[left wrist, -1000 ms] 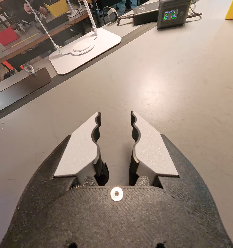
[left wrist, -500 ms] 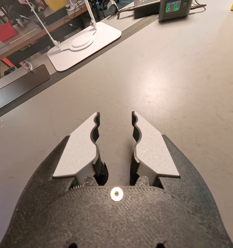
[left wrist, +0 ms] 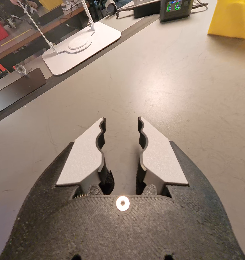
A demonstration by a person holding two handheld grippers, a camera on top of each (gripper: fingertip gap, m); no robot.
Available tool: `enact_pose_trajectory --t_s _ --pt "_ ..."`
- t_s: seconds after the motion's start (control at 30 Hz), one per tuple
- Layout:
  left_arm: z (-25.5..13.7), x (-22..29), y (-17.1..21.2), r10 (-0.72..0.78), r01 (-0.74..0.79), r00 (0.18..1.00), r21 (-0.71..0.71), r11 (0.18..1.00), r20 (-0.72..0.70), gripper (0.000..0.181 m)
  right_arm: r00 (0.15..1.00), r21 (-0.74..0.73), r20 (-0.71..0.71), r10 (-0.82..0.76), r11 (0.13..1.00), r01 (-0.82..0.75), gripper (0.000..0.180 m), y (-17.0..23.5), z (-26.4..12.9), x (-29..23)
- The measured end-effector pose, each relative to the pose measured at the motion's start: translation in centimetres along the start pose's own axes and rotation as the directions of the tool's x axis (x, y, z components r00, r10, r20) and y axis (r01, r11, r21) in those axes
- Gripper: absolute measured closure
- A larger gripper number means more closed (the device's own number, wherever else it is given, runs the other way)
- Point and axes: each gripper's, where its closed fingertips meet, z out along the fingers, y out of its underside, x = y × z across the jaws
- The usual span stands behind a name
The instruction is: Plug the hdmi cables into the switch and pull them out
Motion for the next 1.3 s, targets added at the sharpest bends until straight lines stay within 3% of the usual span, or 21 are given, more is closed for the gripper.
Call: enact_pose_trajectory --t_s 0.2,0.33,0.43,0.6,0.73,0.87,0.97,1.03,1.17,1.3 --pt "-0.8 0.0 0.8 0.003 -0.002 1.000 -0.021 1.000 0.027 0.135 0.973 0.110 0.199 -0.114 0.989 0.094 0.172 -2.1 -0.9 -4.9" --pt "-3.6 0.6 2.1 -0.056 0.056 0.998 -0.026 0.998 0.008 0.131 0.925 0.183 0.325 -0.198 0.973 0.143 0.172 -3.8 -0.6 -7.6" --pt "-8.7 -1.6 2.9 -0.141 0.139 0.985 0.031 0.990 0.096 0.120 0.886 0.227 0.387 -0.255 0.958 0.177 0.172 -5.4 0.4 -9.4" --pt "-22.0 -9.0 3.9 -0.156 0.090 0.874 0.163 0.983 0.461 0.114 0.844 0.270 0.435 -0.315 0.939 0.211 0.172 -8.5 3.3 -11.7" --pt "-29.4 -14.4 6.3 -0.099 0.057 0.744 0.084 0.995 0.661 0.113 0.825 0.296 0.449 -0.344 0.928 0.226 0.171 -11.1 5.7 -13.5" --pt "-29.0 -16.7 11.7 -0.155 0.244 0.767 -0.060 0.968 0.622 0.096 0.812 0.327 0.448 -0.374 0.914 0.241 0.171 -12.8 7.2 -14.9" --pt "-27.9 -17.6 14.5 -0.168 0.298 0.767 -0.113 0.948 0.619 0.099 0.816 0.362 0.424 -0.394 0.899 0.246 0.170 -13.6 7.8 -15.3" --pt "-26.9 -17.7 15.2 -0.186 0.306 0.781 -0.105 0.946 0.596 0.115 0.826 0.386 0.398 -0.400 0.889 0.245 0.168 -13.9 8.0 -15.3" --pt "-24.9 -17.1 14.8 -0.238 0.291 0.828 -0.027 0.956 0.508 0.168 0.842 0.422 0.367 -0.395 0.878 0.227 0.166 -13.9 8.0 -15.1" --pt "-24.2 -16.5 14.2 -0.251 0.266 0.850 0.033 0.963 0.464 0.176 0.852 0.440 0.361 -0.381 0.874 0.204 0.166 -13.8 7.8 -15.0"
